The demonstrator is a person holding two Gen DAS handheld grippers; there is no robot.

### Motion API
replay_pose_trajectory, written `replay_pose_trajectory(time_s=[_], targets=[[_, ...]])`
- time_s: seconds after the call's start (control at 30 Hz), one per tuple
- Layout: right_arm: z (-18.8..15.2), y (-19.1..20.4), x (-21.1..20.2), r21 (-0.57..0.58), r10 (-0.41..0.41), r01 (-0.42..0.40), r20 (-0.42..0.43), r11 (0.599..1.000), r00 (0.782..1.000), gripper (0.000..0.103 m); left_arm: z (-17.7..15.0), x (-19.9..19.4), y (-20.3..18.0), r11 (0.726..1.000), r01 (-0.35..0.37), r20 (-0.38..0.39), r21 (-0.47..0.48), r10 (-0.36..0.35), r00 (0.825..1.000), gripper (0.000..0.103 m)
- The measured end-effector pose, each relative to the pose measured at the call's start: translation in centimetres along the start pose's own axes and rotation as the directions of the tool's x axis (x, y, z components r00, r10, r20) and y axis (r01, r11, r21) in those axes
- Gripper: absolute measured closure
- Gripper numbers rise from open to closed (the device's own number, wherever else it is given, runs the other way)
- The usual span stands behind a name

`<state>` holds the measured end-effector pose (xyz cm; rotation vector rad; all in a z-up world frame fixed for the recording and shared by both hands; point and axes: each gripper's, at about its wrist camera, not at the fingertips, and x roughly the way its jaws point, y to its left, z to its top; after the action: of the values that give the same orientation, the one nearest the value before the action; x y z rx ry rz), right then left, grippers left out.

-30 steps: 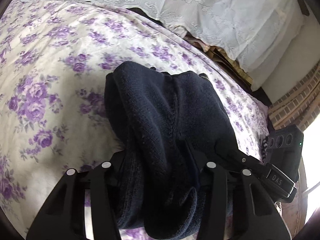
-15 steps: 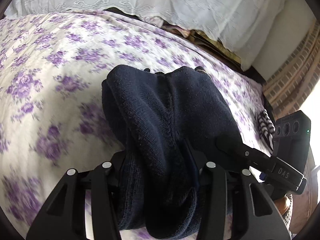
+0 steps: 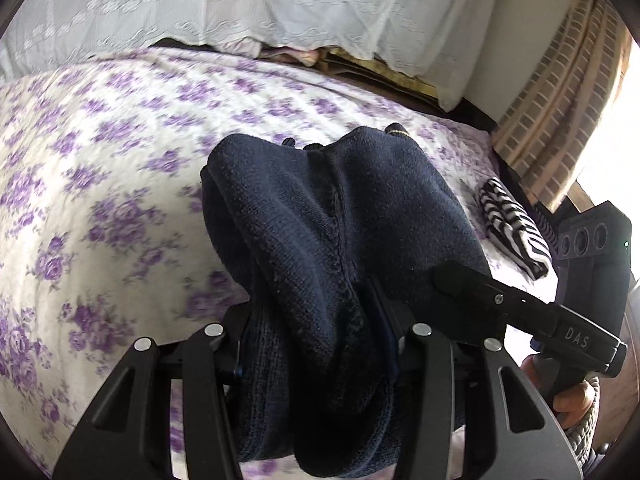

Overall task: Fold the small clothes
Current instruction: 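Hold the bundle with both tools and fold its end over, then carry the gripped navy bundle with both tools onto the striped folded garment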

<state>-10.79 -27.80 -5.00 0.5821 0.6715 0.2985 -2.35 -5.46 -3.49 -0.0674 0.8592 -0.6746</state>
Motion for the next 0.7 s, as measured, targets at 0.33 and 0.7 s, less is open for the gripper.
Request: replay_pose_trajectory(time_s=[0.33,0.7], targets=[[1.3,-3.9,-7.7,0.019,-0.062,0.06,0.098,0.998,0.993,0.053,1.4,1.0,-9.0,0.986,0.029,0.009,0.163,-0.03,0.999,0.057],[2.6,-9.7,-16.9,0.086,-0.145,0.128,0.233,0.988,0.962,0.053,3.2,3.4,-20.1,0.935,0.081,0.015,0.345,-0.091,0.996,0.057]])
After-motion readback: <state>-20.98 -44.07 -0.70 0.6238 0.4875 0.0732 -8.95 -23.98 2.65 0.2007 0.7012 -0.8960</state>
